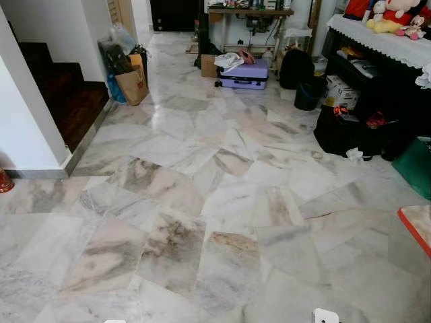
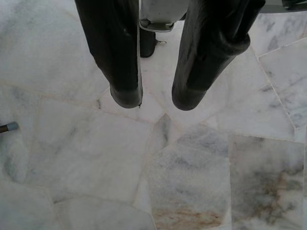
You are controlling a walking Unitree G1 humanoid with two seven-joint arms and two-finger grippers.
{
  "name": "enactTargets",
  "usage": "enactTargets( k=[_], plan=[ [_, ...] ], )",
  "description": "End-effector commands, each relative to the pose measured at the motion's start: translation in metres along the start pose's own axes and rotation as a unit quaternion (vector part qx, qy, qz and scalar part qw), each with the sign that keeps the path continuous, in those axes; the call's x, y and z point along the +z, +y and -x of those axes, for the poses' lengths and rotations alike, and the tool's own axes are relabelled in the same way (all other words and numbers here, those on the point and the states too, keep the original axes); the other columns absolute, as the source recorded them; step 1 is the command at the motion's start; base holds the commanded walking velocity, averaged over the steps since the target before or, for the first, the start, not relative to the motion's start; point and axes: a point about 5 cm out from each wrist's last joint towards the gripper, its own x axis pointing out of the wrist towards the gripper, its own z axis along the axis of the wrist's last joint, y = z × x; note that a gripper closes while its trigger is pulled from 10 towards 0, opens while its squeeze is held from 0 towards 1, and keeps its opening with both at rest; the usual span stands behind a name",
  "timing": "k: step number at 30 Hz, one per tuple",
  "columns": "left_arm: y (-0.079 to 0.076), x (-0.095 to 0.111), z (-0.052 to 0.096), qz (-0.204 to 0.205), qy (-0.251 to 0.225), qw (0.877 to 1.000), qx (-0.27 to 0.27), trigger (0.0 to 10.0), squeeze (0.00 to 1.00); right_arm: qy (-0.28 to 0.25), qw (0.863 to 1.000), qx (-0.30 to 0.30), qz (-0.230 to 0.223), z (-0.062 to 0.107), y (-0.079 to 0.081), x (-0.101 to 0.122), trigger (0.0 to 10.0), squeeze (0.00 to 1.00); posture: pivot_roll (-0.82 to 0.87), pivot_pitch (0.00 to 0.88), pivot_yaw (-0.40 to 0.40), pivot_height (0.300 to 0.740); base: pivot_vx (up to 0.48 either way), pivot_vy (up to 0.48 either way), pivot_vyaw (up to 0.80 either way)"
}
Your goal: Hang hanger
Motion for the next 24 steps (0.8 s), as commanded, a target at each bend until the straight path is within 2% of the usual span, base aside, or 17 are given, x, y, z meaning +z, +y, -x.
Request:
enactTargets(
  k=[1,5,9,12,15,18,24],
  plan=[
    [0.043,-0.008,0.012,0.05,0.009,0.998,0.036,10.0,0.0,0.043,0.996,0.073,-0.032,0.005,0.024,-0.026,10.0,0.0,0.17,0.0,-0.011,0.74,0.0,0.0,0.0],
    [0.041,-0.007,0.011,0.048,0.012,0.998,0.044,10.0,0.0,0.047,0.995,0.088,-0.001,0.006,0.024,-0.029,10.0,0.0,0.15,0.0,-0.021,0.74,0.0,0.0,0.0],
    [0.033,-0.009,0.009,0.046,0.016,0.998,0.041,10.0,0.0,0.043,0.997,0.066,-0.021,0.007,0.014,-0.029,10.0,0.0,0.19,0.0,-0.018,0.74,0.0,0.0,0.0],
    [0.03,-0.009,0.008,0.032,0.017,0.999,0.036,10.0,0.0,0.046,0.997,0.057,-0.026,0.007,0.012,-0.031,10.0,0.0,0.2,0.0,-0.016,0.74,0.0,0.0,0.0],
    [0.027,-0.008,0.007,0.015,0.017,0.999,0.033,10.0,0.0,0.042,0.996,0.06,-0.045,0.008,0.018,-0.032,10.0,0.0,0.21,0.0,-0.033,0.74,0.0,0.0,0.0],
    [0.027,-0.008,0.007,0.034,0.013,0.999,0.039,10.0,0.0,0.052,0.996,0.067,-0.018,0.009,0.022,-0.038,10.0,0.0,0.21,0.0,-0.044,0.74,0.0,0.0,0.0],
    [0.027,-0.008,0.007,0.034,0.013,0.999,0.039,10.0,0.0,0.052,0.996,0.067,-0.018,0.009,0.022,-0.038,10.0,0.0,0.21,0.0,-0.044,0.74,0.0,0.0,0.0]
  ],
)
